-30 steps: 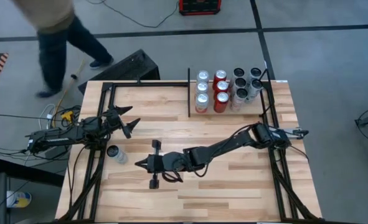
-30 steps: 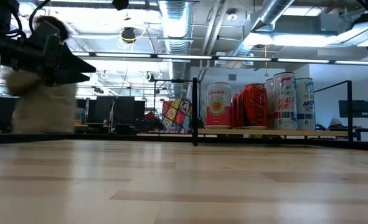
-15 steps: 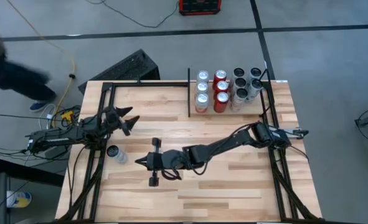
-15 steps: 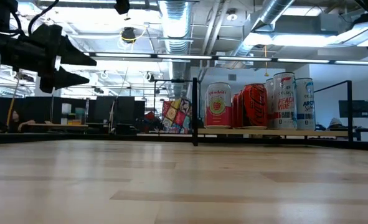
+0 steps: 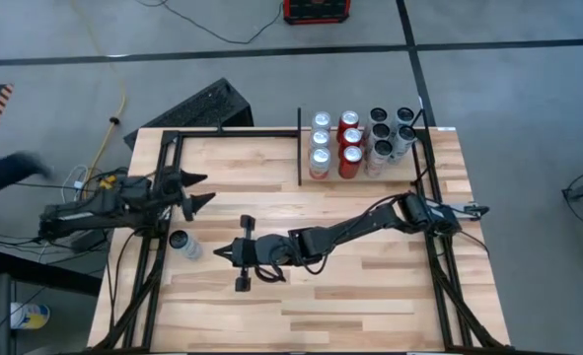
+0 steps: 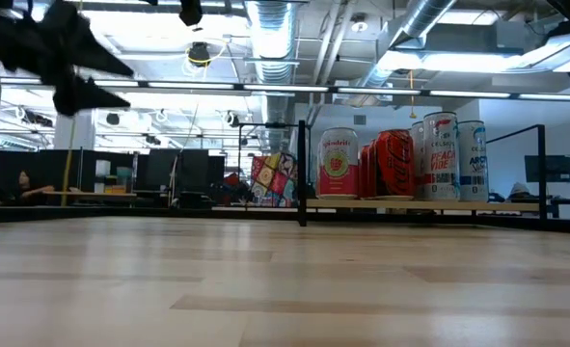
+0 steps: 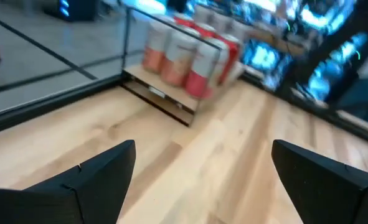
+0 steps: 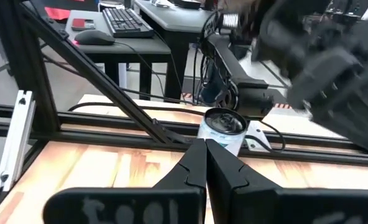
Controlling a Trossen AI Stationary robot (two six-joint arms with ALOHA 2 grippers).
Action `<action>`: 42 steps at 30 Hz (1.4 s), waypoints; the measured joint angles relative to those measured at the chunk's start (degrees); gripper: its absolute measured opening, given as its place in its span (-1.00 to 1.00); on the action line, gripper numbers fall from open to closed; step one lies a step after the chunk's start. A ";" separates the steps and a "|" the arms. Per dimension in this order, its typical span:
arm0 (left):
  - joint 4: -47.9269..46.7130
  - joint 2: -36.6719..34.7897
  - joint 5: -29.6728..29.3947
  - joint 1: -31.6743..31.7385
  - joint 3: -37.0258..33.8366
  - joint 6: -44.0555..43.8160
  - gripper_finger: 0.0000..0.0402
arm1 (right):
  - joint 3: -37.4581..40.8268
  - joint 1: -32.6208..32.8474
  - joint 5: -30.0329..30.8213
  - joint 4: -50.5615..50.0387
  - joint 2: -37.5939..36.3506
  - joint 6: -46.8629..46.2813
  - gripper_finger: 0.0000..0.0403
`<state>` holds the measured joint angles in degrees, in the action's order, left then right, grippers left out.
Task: Place canned beverage on shelf
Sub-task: Put the black blue soda can on the shelf
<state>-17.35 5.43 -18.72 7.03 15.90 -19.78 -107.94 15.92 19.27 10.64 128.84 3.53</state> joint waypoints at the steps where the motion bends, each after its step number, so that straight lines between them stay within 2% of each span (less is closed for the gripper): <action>1: -2.74 1.32 1.27 -0.11 2.67 0.19 0.80 | 0.00 -0.04 0.00 0.11 0.00 0.07 -0.88; 5: -13.07 7.66 7.21 -0.88 14.10 -0.35 0.80 | 0.00 -0.37 0.02 0.45 0.00 1.46 -0.88; 10: -23.13 15.05 20.21 -3.13 24.89 -2.12 0.80 | 0.00 -0.33 0.02 -1.13 0.00 1.68 -0.88; 14: -31.74 18.69 25.57 -6.71 28.92 -5.68 0.80 | 0.11 0.37 0.30 -4.56 -0.74 3.23 -0.88; 18: -37.78 19.37 27.88 -12.12 27.94 -10.72 0.80 | 0.09 1.65 0.31 -6.32 -1.07 4.45 -0.88; 23: -38.22 19.39 22.46 -19.16 28.32 -12.01 0.80 | 0.09 2.07 0.29 -8.78 -1.01 3.78 -0.88; 27: -38.54 20.26 21.32 -24.05 28.61 -12.93 0.80 | 0.09 1.88 0.35 -9.81 -0.96 2.69 -0.88; 36: -40.23 30.66 14.42 -36.79 28.59 -13.97 0.80 | 0.09 1.22 0.29 -9.60 -0.96 1.47 -0.88; 42: -40.90 34.34 6.24 -42.20 29.02 -13.57 0.80 | 0.09 1.53 0.29 -10.05 -0.96 0.98 -0.87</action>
<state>-58.24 39.78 -12.48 -35.17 44.92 -33.35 -107.85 17.45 19.55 0.58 127.87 4.51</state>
